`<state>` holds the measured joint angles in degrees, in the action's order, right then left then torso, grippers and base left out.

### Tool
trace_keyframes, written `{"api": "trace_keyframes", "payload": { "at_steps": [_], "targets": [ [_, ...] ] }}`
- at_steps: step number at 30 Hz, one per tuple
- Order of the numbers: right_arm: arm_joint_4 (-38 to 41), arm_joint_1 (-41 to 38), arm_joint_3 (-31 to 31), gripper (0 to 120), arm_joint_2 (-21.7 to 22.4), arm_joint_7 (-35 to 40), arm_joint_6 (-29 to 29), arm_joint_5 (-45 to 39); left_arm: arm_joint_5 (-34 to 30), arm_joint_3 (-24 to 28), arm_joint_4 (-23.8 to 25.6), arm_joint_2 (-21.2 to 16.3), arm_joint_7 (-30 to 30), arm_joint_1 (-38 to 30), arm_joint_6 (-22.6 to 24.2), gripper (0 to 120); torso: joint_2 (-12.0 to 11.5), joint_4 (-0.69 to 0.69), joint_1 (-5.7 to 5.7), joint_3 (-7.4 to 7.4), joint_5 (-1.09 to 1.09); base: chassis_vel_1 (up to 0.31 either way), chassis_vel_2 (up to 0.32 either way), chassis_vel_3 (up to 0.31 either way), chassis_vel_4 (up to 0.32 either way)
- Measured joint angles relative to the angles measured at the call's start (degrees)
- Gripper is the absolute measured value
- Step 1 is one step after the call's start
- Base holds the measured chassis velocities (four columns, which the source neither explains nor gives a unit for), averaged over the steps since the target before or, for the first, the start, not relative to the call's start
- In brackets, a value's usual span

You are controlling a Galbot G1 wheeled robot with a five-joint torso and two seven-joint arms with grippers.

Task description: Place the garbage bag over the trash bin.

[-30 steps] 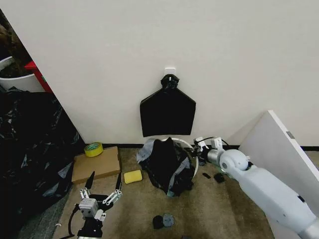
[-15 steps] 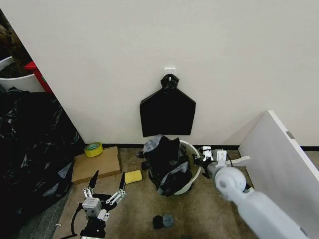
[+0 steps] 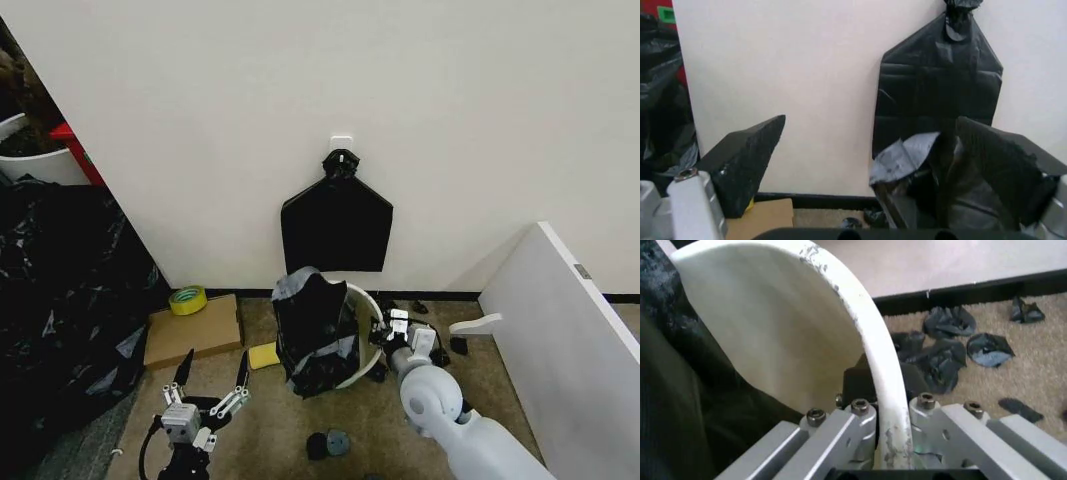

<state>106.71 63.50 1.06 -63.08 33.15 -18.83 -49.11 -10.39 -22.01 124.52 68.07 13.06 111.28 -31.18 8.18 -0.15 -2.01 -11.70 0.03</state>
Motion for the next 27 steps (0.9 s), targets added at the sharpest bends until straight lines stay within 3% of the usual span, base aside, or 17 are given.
{"api": "trace_keyframes", "payload": {
  "at_steps": [12,19,23,25,27],
  "targets": [
    [-1.9,0.7,0.0,0,-1.9,1.9,-0.3,0.1,0.1,0.4,-0.3,0.1,0.3,-0.4,-0.2,100,0.0,-0.01,0.0,0.0,0.0,0.0,0.0,0.0,0.0],
    [-0.4,1.3,-0.3,23,-1.4,1.9,-0.8,0.0,0.2,1.1,-0.1,0.1,0.9,-0.8,0.8,100,0.0,0.01,0.0,0.0,0.01,0.0,0.0,0.0,0.0],
    [1.8,1.8,-1.0,41,-0.4,1.9,-0.9,0.0,0.1,2.4,1.3,-0.8,2.2,-2.4,3.8,100,0.0,0.01,0.0,0.0,0.01,0.0,0.0,0.0,0.0],
    [2.3,2.0,-1.2,43,-0.2,1.9,-0.9,0.0,0.0,2.7,1.6,-1.2,2.4,-2.9,4.5,100,0.0,0.01,0.0,0.0,0.01,0.0,0.0,0.0,0.0],
    [3.5,2.8,-1.9,52,0.5,1.9,-1.0,0.7,-0.4,3.3,2.4,-2.3,2.9,-4.3,6.6,100,0.0,0.0,0.0,0.0,0.01,0.0,0.0,0.0,0.0]
  ]
}}
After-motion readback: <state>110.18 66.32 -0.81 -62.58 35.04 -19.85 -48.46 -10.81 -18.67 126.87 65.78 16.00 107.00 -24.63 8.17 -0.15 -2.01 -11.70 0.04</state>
